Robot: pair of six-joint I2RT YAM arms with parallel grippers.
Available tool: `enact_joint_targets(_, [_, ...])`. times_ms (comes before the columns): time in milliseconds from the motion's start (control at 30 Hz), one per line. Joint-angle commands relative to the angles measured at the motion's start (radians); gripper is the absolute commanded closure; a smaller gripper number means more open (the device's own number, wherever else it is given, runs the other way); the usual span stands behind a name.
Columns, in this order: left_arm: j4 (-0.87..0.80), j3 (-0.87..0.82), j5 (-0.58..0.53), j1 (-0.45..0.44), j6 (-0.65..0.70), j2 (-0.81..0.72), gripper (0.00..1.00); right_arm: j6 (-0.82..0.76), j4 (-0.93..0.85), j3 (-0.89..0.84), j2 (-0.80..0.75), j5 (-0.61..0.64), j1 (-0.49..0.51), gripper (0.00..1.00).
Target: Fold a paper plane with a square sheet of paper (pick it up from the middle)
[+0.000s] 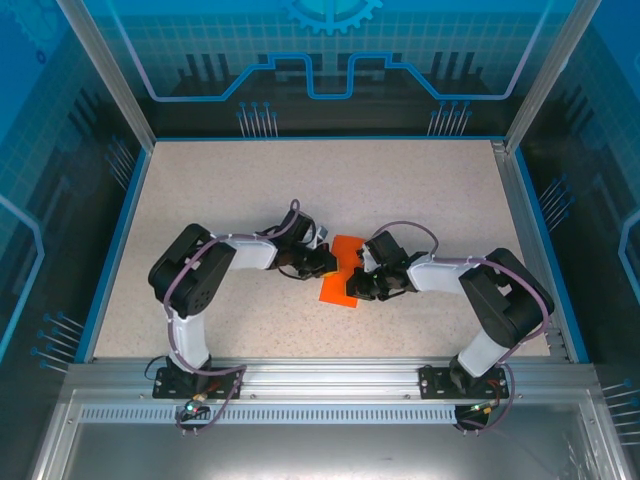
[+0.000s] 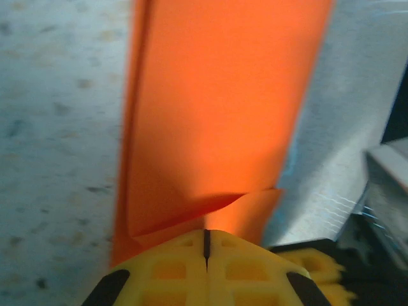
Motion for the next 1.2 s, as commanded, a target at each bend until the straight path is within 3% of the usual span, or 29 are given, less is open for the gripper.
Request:
enact_joint_targets(0, [-0.025,0.015,-0.030,0.002,0.010,0.045,0.97,-0.001,-0.038,0.003,-0.005,-0.028,-0.003,0.92])
enact_joint_targets(267, [-0.055,0.000,-0.047,0.003,0.018,0.052,0.97,0.046,0.056,0.044,-0.034,-0.069,0.001,0.90])
enact_joint_targets(800, [-0.051,-0.013,-0.042,0.002,0.015,0.037,0.98,0.055,0.095,0.058,0.178,-0.053,-0.002,0.90])
enact_joint_targets(1167, [-0.050,-0.019,-0.051,0.001,0.008,0.041,0.98,0.048,0.064,0.018,0.038,-0.086,0.000,0.89])
